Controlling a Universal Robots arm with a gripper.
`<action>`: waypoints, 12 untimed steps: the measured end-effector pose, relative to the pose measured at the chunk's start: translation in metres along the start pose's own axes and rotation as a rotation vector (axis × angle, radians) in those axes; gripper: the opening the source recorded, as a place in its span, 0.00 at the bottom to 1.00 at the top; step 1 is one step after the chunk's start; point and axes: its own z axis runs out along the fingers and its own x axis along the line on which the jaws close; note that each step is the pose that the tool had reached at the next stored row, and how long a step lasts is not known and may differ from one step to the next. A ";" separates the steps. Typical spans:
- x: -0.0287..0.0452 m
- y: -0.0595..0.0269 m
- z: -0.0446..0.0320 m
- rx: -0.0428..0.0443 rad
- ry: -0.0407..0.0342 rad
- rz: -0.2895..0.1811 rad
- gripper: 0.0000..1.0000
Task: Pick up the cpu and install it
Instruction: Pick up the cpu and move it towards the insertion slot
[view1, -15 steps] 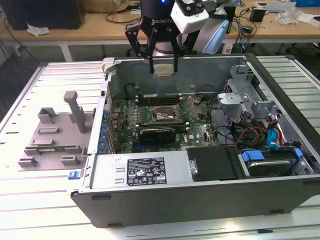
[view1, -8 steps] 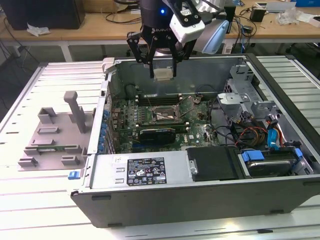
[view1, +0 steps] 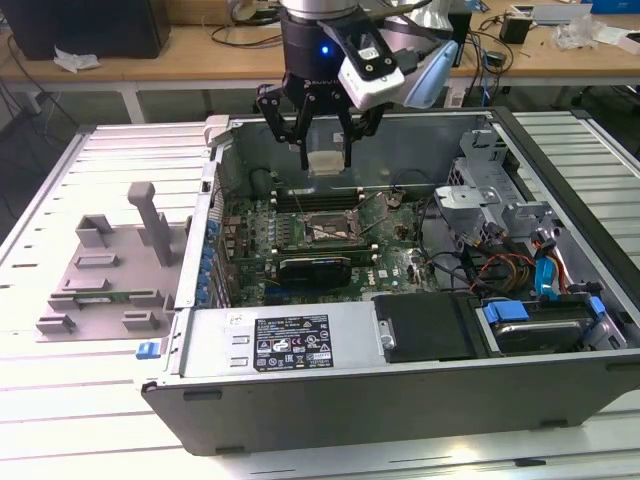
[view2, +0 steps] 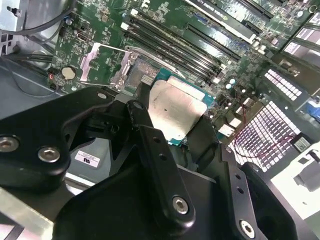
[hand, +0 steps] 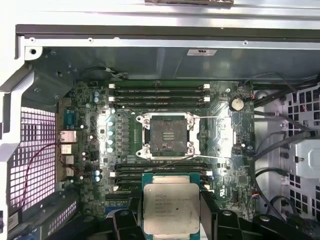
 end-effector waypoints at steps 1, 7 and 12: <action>0.0000 0.0007 0.0023 0.0000 0.0000 -0.001 0.54; -0.0001 0.0098 0.0158 -0.0004 0.0003 -0.007 0.54; 0.0001 0.0159 0.0250 -0.0012 0.0008 -0.019 0.54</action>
